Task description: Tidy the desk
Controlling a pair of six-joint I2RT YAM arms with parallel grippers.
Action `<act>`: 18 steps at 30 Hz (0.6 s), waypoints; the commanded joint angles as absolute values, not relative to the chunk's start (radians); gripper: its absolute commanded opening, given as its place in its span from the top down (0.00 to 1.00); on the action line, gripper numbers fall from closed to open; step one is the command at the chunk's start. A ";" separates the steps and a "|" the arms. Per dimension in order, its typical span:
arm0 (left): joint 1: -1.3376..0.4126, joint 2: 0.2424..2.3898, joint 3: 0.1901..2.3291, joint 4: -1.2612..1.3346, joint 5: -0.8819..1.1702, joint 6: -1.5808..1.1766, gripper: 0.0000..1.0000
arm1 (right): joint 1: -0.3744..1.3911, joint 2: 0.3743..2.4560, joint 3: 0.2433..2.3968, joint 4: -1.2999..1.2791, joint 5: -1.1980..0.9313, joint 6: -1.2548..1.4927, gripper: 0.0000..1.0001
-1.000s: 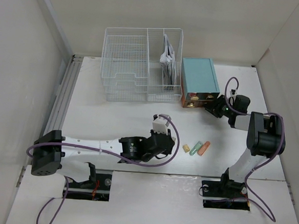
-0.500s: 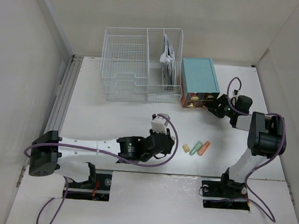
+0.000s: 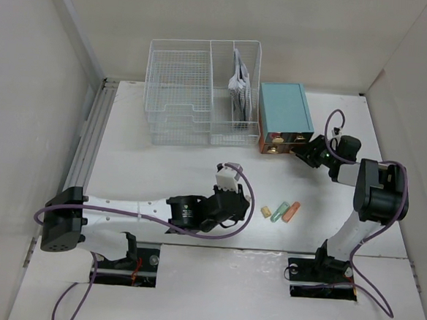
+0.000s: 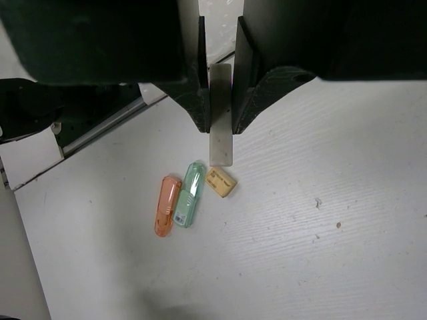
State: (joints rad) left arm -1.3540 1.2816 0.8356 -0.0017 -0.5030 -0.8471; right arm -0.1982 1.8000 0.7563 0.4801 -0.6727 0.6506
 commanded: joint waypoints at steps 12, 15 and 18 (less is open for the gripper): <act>-1.368 1.236 0.859 -0.002 -0.532 -0.862 1.00 | -0.255 1.717 0.699 0.353 -0.689 0.474 0.63; -1.368 1.236 0.859 -0.002 -0.532 -0.862 1.00 | -0.255 1.668 0.686 0.254 -0.689 0.407 0.63; -1.368 1.247 0.859 -0.002 -0.532 -0.851 1.00 | -0.255 1.645 0.686 0.203 -0.689 0.367 0.63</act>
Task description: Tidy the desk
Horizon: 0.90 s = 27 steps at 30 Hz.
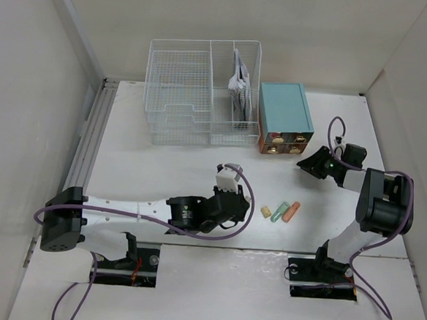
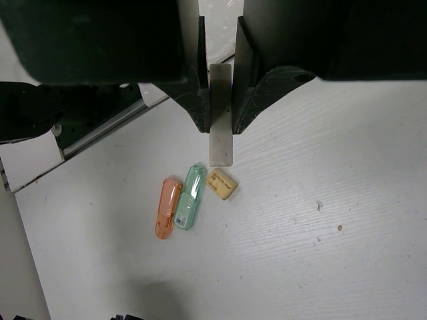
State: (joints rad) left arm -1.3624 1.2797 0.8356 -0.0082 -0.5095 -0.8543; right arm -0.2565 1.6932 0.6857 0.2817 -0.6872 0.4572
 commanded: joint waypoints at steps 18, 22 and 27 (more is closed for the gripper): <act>-1.378 1.256 0.877 -0.002 -0.541 -0.851 1.00 | -0.264 1.825 0.741 0.554 -0.805 0.652 0.45; -1.378 1.266 0.877 -0.002 -0.541 -0.851 1.00 | -0.264 1.836 0.741 0.598 -0.827 0.683 0.45; -1.378 1.285 0.877 0.008 -0.541 -0.851 1.00 | -0.255 1.836 0.732 0.676 -0.838 0.739 0.45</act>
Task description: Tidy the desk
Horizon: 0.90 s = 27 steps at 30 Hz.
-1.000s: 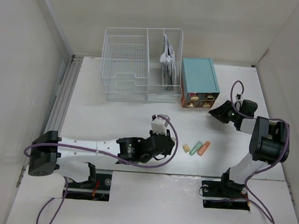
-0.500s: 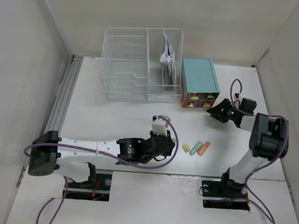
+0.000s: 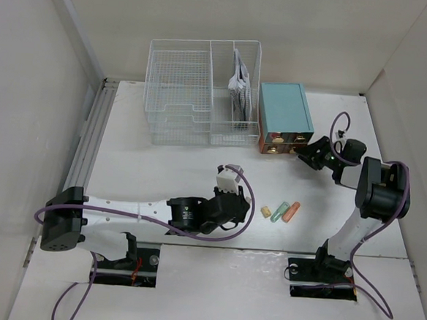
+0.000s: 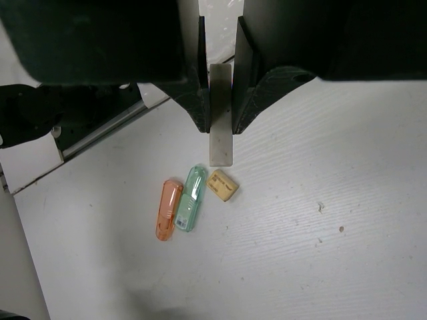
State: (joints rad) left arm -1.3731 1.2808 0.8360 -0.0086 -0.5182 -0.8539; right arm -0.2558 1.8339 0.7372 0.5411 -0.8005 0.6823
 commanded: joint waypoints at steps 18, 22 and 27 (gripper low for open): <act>-1.378 1.295 0.877 0.008 -0.541 -0.851 1.00 | -0.225 1.940 0.690 0.934 -0.810 0.890 0.46; -1.378 1.295 0.877 0.008 -0.541 -0.851 1.00 | -0.225 1.962 0.681 0.996 -0.798 0.916 0.46; -1.378 1.295 0.877 -0.002 -0.541 -0.851 1.00 | -0.225 1.973 0.672 1.022 -0.798 0.927 0.61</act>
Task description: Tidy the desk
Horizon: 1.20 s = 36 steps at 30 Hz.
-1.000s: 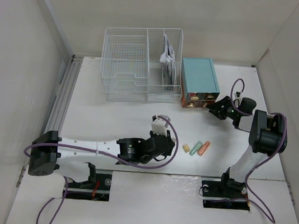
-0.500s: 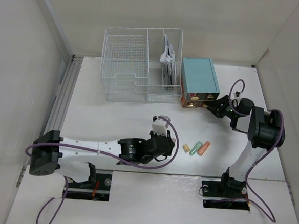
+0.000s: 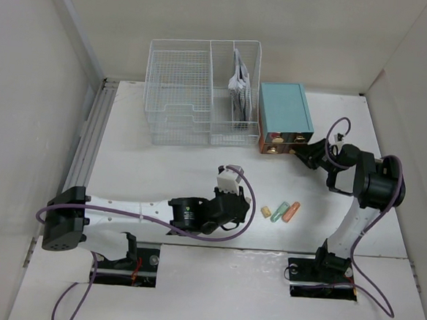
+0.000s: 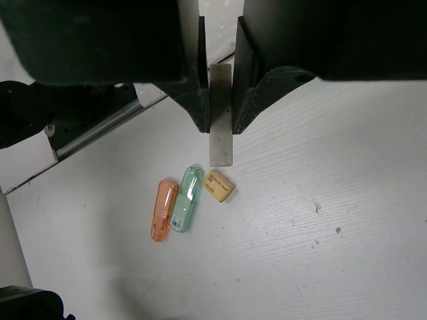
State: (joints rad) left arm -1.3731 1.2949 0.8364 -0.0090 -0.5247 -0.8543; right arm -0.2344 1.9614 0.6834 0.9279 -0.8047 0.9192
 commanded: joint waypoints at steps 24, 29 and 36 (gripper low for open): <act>-1.378 1.285 0.899 -0.011 -0.551 -0.824 1.00 | -0.302 1.783 0.681 0.153 -0.947 0.341 0.63; -1.378 1.295 0.922 -0.021 -0.551 -0.815 1.00 | -0.302 1.749 0.705 -0.015 -0.922 0.247 0.63; -1.378 1.305 0.942 -0.031 -0.551 -0.805 1.00 | -0.302 1.675 0.715 -0.201 -0.858 0.166 0.63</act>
